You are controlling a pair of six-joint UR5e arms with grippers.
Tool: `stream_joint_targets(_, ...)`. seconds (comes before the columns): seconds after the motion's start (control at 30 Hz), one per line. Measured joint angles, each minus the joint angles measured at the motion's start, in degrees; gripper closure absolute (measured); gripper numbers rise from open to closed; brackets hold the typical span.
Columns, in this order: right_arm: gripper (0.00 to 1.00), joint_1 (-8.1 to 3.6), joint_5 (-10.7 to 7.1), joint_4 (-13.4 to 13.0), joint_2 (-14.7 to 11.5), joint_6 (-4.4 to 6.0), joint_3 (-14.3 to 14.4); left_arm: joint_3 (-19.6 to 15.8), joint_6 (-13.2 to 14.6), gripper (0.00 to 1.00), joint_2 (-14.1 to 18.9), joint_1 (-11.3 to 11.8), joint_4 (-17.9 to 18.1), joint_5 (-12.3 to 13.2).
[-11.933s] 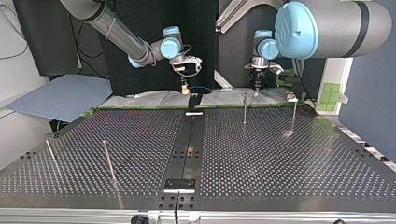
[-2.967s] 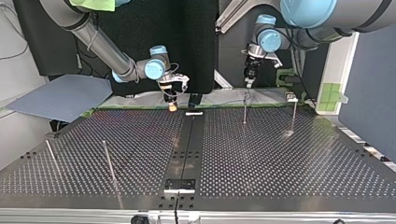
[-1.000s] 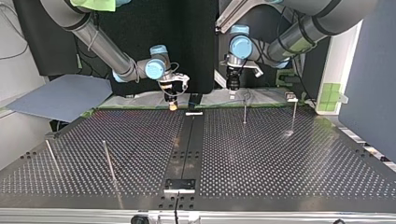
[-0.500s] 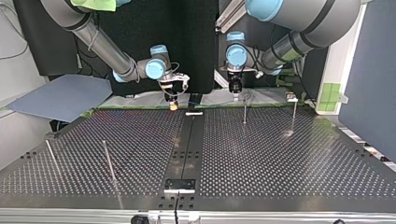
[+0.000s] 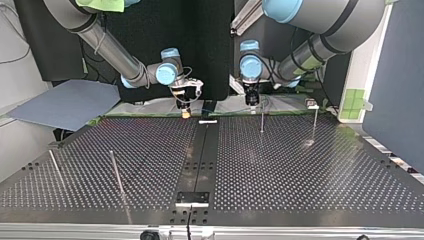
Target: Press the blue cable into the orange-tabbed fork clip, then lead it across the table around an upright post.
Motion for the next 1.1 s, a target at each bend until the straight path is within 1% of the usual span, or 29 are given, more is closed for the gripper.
stream_joint_targets(0.1,1.0,-0.01,0.0,0.0,0.01,0.0,0.0,0.59,0.13,0.0,-0.04,-0.13,-0.42,0.48)
stream_joint_targets(0.3,1.0,0.0,-0.01,0.01,0.02,-0.03,0.0,1.13,0.18,0.0,-0.07,0.22,-0.49,-0.39)
stream_joint_targets(0.57,1.0,0.0,-0.02,0.08,0.03,-0.05,0.0,1.9,0.17,0.0,-0.09,0.57,-0.76,-0.41)
stream_joint_targets(0.83,1.0,0.01,-0.02,0.08,0.05,-0.05,0.01,2.34,-0.09,0.0,-0.09,0.66,-2.33,1.69)
stream_joint_targets(0.93,1.0,0.0,-0.04,0.08,0.03,-0.04,0.01,2.38,-0.47,0.0,-0.09,0.7,-2.82,3.0)
stream_joint_targets(1.1,1.0,0.01,-0.09,0.14,0.04,-0.07,0.0,2.45,-2.11,0.0,-0.09,0.85,-2.94,5.55)
